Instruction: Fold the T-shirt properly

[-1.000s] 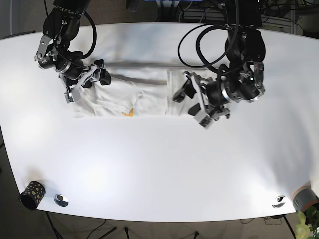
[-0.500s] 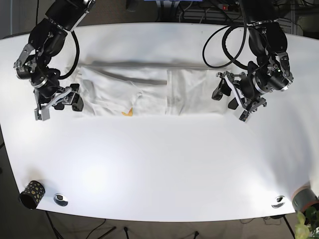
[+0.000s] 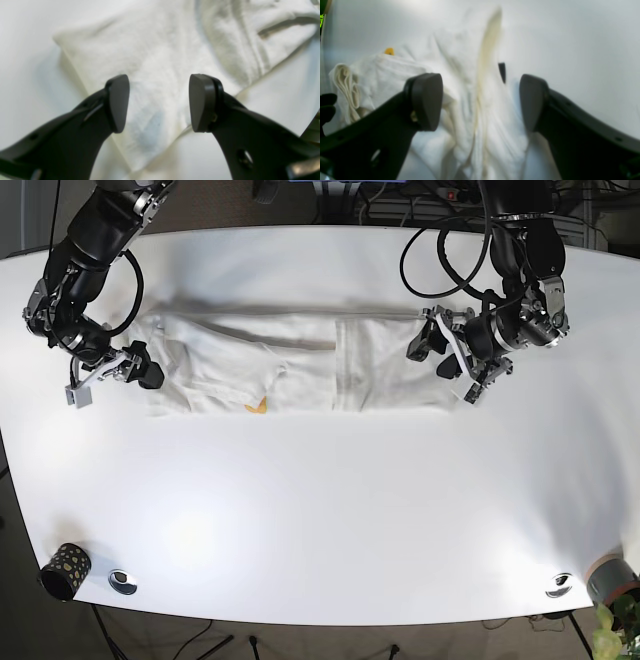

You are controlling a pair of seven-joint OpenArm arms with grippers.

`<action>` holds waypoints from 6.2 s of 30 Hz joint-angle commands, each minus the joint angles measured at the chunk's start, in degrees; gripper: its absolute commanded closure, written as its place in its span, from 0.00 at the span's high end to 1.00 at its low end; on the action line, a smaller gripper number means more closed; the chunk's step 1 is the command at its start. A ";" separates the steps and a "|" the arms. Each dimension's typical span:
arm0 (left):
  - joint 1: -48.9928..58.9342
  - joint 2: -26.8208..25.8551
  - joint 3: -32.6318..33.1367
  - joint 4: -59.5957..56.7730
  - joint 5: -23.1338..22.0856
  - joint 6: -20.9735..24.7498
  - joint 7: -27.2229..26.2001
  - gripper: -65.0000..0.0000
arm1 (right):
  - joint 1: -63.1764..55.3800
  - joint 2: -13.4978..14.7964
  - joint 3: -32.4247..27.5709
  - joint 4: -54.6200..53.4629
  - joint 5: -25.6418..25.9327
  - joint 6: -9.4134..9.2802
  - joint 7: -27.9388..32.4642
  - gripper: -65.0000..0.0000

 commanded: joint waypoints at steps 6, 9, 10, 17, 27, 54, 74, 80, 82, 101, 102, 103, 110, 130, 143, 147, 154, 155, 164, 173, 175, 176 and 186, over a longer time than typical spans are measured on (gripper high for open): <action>-0.37 -2.22 0.10 -0.09 -1.19 -0.25 -2.49 0.54 | -0.22 0.65 0.22 -0.18 2.07 0.54 1.09 0.71; -0.37 -2.31 0.01 1.23 -1.19 -0.25 -1.96 0.54 | -1.28 0.39 -0.74 0.79 2.42 0.54 0.82 0.71; -0.37 -2.31 -0.08 2.20 -1.19 -0.25 -1.61 0.54 | -1.28 0.30 -1.80 1.05 2.42 0.54 0.82 0.71; -0.37 -2.31 -0.34 7.74 -1.19 -0.25 1.29 0.54 | -5.23 -3.48 -7.51 8.35 2.42 0.10 0.91 0.71; -0.55 -2.39 -1.57 -2.28 -1.02 -0.25 -2.22 0.54 | -6.64 -6.82 -10.68 12.74 1.98 0.01 1.18 0.68; -2.84 3.85 16.98 -12.48 -0.84 -0.25 -8.02 0.54 | -12.53 -4.80 -15.95 38.24 2.51 0.36 2.49 0.01; -5.82 -0.72 22.25 -16.61 -1.02 -0.25 -8.90 0.54 | -2.59 -4.10 -28.00 39.91 -4.44 0.58 2.76 0.01; -5.91 -0.72 21.55 -16.61 -1.02 -0.25 -8.90 0.54 | -0.84 -4.71 -36.26 40.00 -4.87 0.58 2.85 0.02; -5.91 -0.72 21.64 -16.61 -1.02 -0.25 -8.90 0.54 | -0.13 -6.12 -38.55 39.82 -4.96 0.58 2.85 0.02; -6.00 -0.64 21.46 -16.61 -1.19 -0.25 -9.17 0.54 | 4.44 -12.19 -52.79 32.88 -21.84 0.58 6.63 0.43; -6.00 -0.64 21.46 -16.61 -1.19 -0.25 -9.17 0.54 | 4.35 -12.19 -52.96 32.17 -21.93 0.58 7.42 0.53; -6.09 -0.64 21.46 -16.53 -1.19 -0.25 -9.17 0.54 | 4.26 -12.19 -52.87 31.56 -21.84 0.58 7.77 0.62; -6.79 0.15 16.45 -14.59 -1.28 -0.25 -9.17 0.54 | 4.00 -12.19 -52.70 32.00 -21.67 0.58 7.95 0.85; -1.60 -6.44 -7.37 4.13 -1.28 -0.25 -8.73 0.54 | -3.65 -14.38 -46.90 37.18 -21.67 0.58 8.03 0.85; -2.13 -12.07 -18.89 3.69 -0.93 -0.25 -8.82 0.54 | -0.75 -20.63 -52.52 21.18 -22.37 0.58 13.40 0.85; -4.33 -11.98 -14.76 3.78 -0.93 -0.25 -8.82 0.54 | 1.98 -20.54 -55.42 13.62 -22.37 0.58 16.91 0.67; -6.53 -11.45 -5.09 5.28 -0.93 -0.25 -8.90 0.54 | 3.30 -17.46 -51.82 18.90 -21.67 0.58 17.09 0.30; -6.97 -10.75 -2.89 5.36 -0.93 -0.25 -8.90 0.54 | 3.30 -17.28 -50.76 20.39 -21.67 0.58 17.09 0.28; -10.31 -6.53 5.90 5.19 -0.84 -0.25 -8.82 0.54 | 8.31 -9.20 -40.74 19.25 -21.67 0.58 17.09 0.22; -10.22 -0.72 17.24 3.25 5.75 -0.25 -8.82 0.54 | 15.96 -6.12 -38.63 5.10 -23.07 0.58 18.76 0.22; -10.22 -0.37 19.62 2.46 9.88 -0.25 -8.90 0.54 | 17.19 -6.30 -38.63 1.40 -25.53 0.58 20.78 0.22; -10.22 -0.37 20.14 2.02 10.94 -0.25 -8.90 0.54 | 17.54 -6.30 -38.63 0.35 -26.59 0.58 21.57 0.22; -10.57 -4.77 18.03 -5.45 12.43 -0.25 -9.61 0.54 | 17.27 -9.37 -38.55 -6.60 -32.39 0.58 28.52 0.22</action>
